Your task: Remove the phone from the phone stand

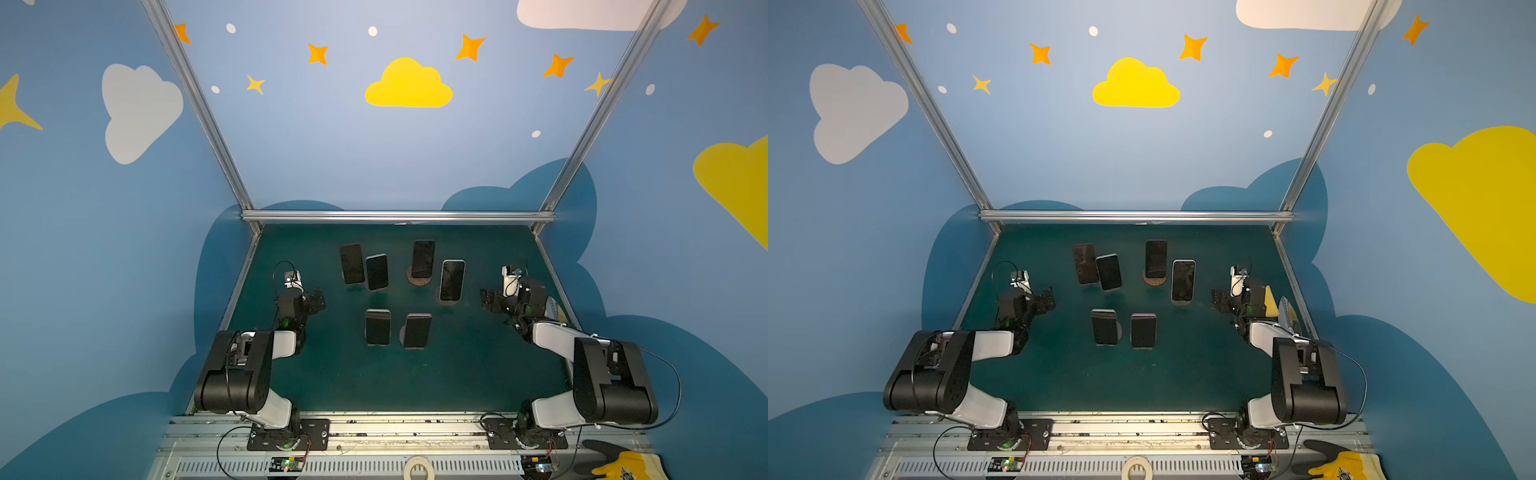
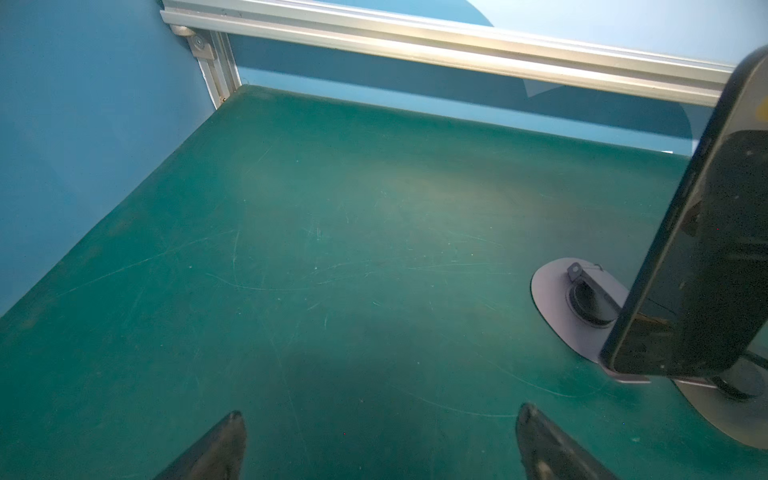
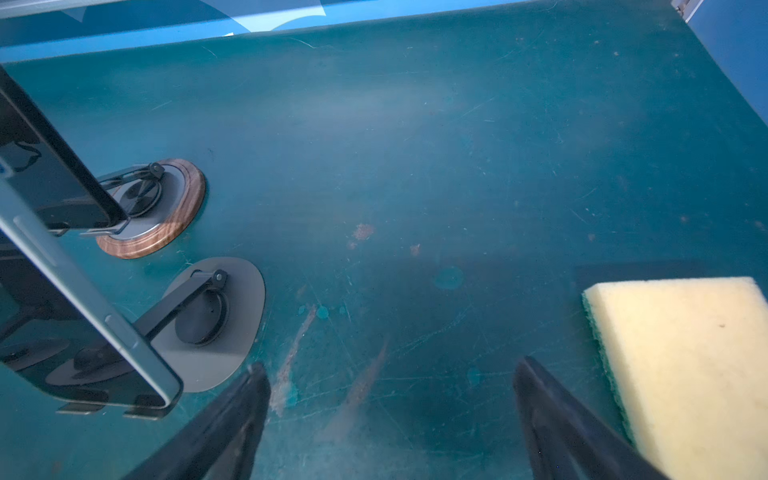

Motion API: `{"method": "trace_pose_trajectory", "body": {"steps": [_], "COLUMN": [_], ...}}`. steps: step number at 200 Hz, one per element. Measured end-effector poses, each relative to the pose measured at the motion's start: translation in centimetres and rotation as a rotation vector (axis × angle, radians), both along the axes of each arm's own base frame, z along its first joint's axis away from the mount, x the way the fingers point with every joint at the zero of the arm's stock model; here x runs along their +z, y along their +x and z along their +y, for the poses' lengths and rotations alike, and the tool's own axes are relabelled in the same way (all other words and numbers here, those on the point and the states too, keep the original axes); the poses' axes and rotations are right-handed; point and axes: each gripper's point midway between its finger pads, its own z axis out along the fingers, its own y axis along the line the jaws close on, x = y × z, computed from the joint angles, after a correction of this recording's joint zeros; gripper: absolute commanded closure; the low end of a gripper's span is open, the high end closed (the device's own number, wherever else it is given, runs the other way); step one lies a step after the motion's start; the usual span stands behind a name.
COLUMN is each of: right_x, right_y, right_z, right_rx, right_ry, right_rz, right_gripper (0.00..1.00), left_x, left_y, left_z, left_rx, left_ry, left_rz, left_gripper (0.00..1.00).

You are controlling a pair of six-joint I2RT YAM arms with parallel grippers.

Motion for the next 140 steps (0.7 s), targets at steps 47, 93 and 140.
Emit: {"method": "trace_pose_trajectory", "body": {"steps": [47,93,140], "right_x": [0.00,-0.03,-0.04], "right_y": [0.01,0.03,0.04], "right_z": [-0.01,-0.03,-0.06], "right_rx": [-0.003,-0.010,-0.013], "right_ry": [-0.004,-0.014,-0.016], "right_rz": [0.000,-0.001,-0.001], "right_gripper": [0.08,0.08,0.08], "left_x": [0.00,0.01,0.00], "left_y": [0.00,0.01,0.00], "left_z": [0.00,0.00,0.00], "left_rx": [0.000,0.000,0.000], "left_ry": [0.000,0.000,0.000], "left_rz": [0.000,0.000,0.000], "left_gripper": [0.00,0.00,0.00]}}
